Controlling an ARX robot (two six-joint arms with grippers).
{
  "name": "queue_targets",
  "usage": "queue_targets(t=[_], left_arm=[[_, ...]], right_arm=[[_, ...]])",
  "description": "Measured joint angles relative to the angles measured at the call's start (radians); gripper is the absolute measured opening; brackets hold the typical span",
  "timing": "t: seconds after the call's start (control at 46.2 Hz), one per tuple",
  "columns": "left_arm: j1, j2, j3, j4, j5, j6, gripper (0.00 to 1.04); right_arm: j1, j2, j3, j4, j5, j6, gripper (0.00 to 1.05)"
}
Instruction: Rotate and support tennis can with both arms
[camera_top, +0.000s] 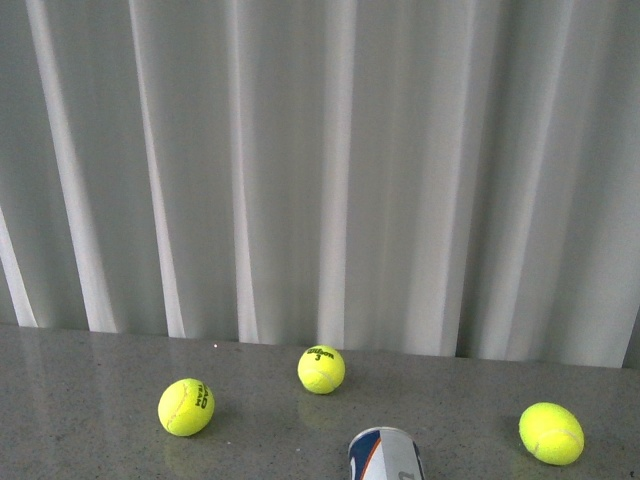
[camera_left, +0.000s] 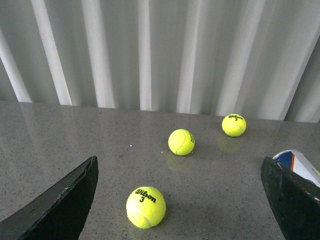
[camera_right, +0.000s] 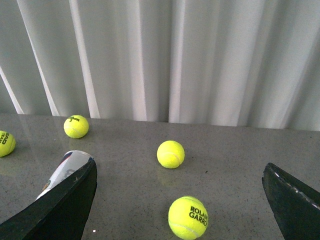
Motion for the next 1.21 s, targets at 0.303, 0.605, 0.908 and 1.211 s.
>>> queue_targets(t=[0.303,0.605,0.908,1.211], left_arm=[[0.000,0.000,0.000,0.000,0.000,0.000,0.98],[0.000,0.000,0.000,0.000,0.000,0.000,0.98],[0.000,0.000,0.000,0.000,0.000,0.000,0.98],[0.000,0.000,0.000,0.000,0.000,0.000,0.98]], right_arm=[[-0.006,0.356,0.142,-0.066,-0.060,0.080,0.98],[0.240,1.440,0.620,0.068,-0.132,0.226,0.98],[0.289,1.751,0.853,0.005,-0.192,0.326,0.98],[0.290,1.902,0.978,-0.017,-0.194,0.351,0.98]])
